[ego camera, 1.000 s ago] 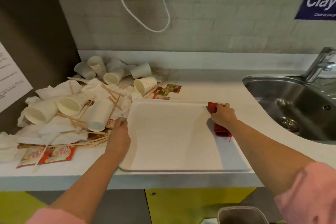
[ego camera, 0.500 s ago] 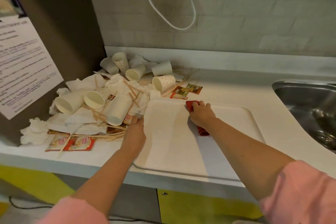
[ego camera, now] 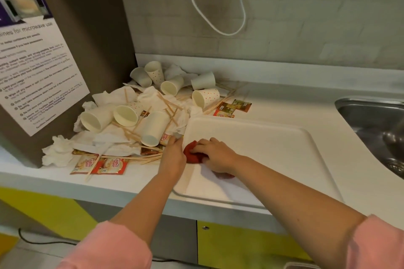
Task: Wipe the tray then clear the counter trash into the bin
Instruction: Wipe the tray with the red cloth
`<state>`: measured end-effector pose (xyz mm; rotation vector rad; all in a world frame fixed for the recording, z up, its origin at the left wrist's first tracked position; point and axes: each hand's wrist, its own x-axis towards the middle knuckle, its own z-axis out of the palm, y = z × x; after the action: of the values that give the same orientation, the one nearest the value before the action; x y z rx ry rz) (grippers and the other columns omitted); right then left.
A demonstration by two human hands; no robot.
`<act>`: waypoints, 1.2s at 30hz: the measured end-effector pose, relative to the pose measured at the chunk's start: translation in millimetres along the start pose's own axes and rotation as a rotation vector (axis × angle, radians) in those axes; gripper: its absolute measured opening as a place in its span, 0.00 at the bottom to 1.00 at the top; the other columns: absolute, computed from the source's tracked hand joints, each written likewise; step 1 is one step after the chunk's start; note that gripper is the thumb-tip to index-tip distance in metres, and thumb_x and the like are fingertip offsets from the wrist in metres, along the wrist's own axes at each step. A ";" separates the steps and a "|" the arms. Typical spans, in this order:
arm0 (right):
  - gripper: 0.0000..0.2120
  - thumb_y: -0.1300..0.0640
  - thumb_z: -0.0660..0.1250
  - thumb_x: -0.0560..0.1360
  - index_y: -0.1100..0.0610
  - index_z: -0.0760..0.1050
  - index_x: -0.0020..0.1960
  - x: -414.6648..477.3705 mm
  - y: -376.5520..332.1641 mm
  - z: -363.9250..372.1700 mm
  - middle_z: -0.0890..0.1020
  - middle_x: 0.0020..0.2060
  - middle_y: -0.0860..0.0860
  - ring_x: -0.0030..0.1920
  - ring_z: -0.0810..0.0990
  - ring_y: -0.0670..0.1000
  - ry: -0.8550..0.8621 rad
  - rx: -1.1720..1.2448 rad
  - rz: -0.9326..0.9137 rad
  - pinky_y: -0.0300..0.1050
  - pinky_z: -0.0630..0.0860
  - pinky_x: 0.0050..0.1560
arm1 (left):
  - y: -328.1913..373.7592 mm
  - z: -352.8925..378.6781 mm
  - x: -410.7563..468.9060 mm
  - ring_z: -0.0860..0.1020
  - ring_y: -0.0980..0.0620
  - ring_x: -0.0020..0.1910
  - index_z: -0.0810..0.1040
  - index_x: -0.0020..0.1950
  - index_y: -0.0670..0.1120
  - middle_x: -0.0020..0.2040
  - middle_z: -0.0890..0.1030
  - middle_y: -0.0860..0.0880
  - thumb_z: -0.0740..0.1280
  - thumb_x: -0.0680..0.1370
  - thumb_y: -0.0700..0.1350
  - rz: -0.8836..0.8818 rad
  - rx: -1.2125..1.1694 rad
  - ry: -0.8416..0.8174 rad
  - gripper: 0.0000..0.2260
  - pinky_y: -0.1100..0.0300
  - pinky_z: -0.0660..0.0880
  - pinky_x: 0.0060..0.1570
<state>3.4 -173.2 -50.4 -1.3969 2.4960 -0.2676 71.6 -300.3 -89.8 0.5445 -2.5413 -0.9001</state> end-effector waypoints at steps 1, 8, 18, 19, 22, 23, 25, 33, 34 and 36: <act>0.24 0.64 0.58 0.76 0.49 0.68 0.70 -5.6 -2.1 1.4 0.69 0.68 0.48 0.59 0.67 0.56 -0.013 0.014 -0.015 0.48 0.65 0.58 | 0.4 -1.0 -0.4 0.74 0.44 0.58 0.75 0.63 0.39 0.60 0.74 0.41 0.56 0.77 0.32 0.002 -0.005 0.005 0.17 0.57 0.70 0.60; 0.25 0.66 0.59 0.73 0.48 0.72 0.67 -47.7 -18.8 7.9 0.71 0.67 0.46 0.56 0.68 0.54 -0.085 -0.002 -0.109 0.50 0.67 0.59 | 1.7 -0.8 -0.4 0.72 0.43 0.60 0.74 0.64 0.39 0.65 0.71 0.40 0.55 0.80 0.35 -0.017 0.107 0.010 0.15 0.57 0.66 0.58; 0.22 0.67 0.60 0.72 0.50 0.78 0.61 -112.2 -1.3 -16.3 0.76 0.58 0.46 0.56 0.69 0.52 -0.146 -0.122 0.131 0.45 0.66 0.50 | 2.2 -0.9 -2.3 0.72 0.43 0.61 0.73 0.63 0.37 0.65 0.70 0.40 0.55 0.80 0.34 -0.007 0.143 -0.014 0.15 0.59 0.66 0.58; 0.21 0.67 0.60 0.72 0.50 0.78 0.59 -118.6 3.0 -19.2 0.77 0.57 0.46 0.56 0.69 0.52 -0.151 -0.143 0.170 0.44 0.66 0.49 | 2.2 -1.2 -2.5 0.71 0.43 0.62 0.73 0.64 0.37 0.65 0.70 0.40 0.54 0.80 0.34 -0.013 0.145 -0.020 0.15 0.58 0.66 0.60; 0.19 0.66 0.61 0.72 0.49 0.80 0.57 -139.6 14.3 -26.6 0.78 0.55 0.46 0.53 0.70 0.50 -0.150 -0.201 0.299 0.42 0.65 0.47 | 2.1 -1.7 -2.7 0.70 0.40 0.62 0.71 0.64 0.35 0.65 0.70 0.37 0.55 0.79 0.34 -0.051 0.102 -0.043 0.14 0.54 0.68 0.58; 0.19 0.65 0.60 0.72 0.49 0.80 0.57 -146.1 17.4 -28.4 0.78 0.55 0.46 0.54 0.71 0.50 -0.151 -0.228 0.340 0.42 0.65 0.47 | 2.4 -1.8 -2.7 0.70 0.39 0.62 0.71 0.64 0.35 0.65 0.69 0.37 0.56 0.79 0.33 -0.059 0.095 -0.049 0.14 0.54 0.68 0.58; 0.18 0.64 0.60 0.73 0.50 0.79 0.57 -160.7 22.6 -33.2 0.79 0.56 0.49 0.57 0.73 0.52 -0.156 -0.302 0.430 0.43 0.67 0.49 | 2.5 -0.8 -2.2 0.70 0.39 0.62 0.71 0.63 0.35 0.65 0.70 0.37 0.56 0.79 0.33 -0.062 0.117 -0.056 0.14 0.54 0.68 0.58; 0.10 0.61 0.58 0.78 0.56 0.74 0.57 -199.8 54.8 -34.6 0.78 0.55 0.53 0.60 0.70 0.54 -0.210 -0.704 0.661 0.48 0.66 0.58 | -1.7 2.7 1.0 0.73 0.41 0.60 0.74 0.62 0.35 0.66 0.70 0.38 0.56 0.79 0.32 -0.016 0.184 -0.012 0.14 0.53 0.68 0.61; 0.10 0.60 0.58 0.79 0.56 0.73 0.58 -204.1 58.9 -33.9 0.78 0.56 0.53 0.60 0.70 0.54 -0.204 -0.703 0.690 0.48 0.66 0.58 | -1.3 2.8 0.5 0.73 0.41 0.60 0.74 0.62 0.34 0.66 0.70 0.38 0.56 0.79 0.32 -0.012 0.189 -0.010 0.14 0.53 0.68 0.61; 0.10 0.59 0.59 0.78 0.56 0.74 0.58 -213.5 67.9 -34.1 0.78 0.56 0.53 0.60 0.69 0.54 -0.167 -0.660 0.748 0.48 0.66 0.58 | -1.3 3.3 0.3 0.72 0.41 0.61 0.74 0.62 0.34 0.66 0.69 0.38 0.56 0.79 0.32 -0.006 0.195 -0.005 0.14 0.53 0.68 0.61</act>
<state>44.6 45.5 -7.4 -0.4902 2.8468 0.8383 70.1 -299.7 -93.0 0.6081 -2.6493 -0.6600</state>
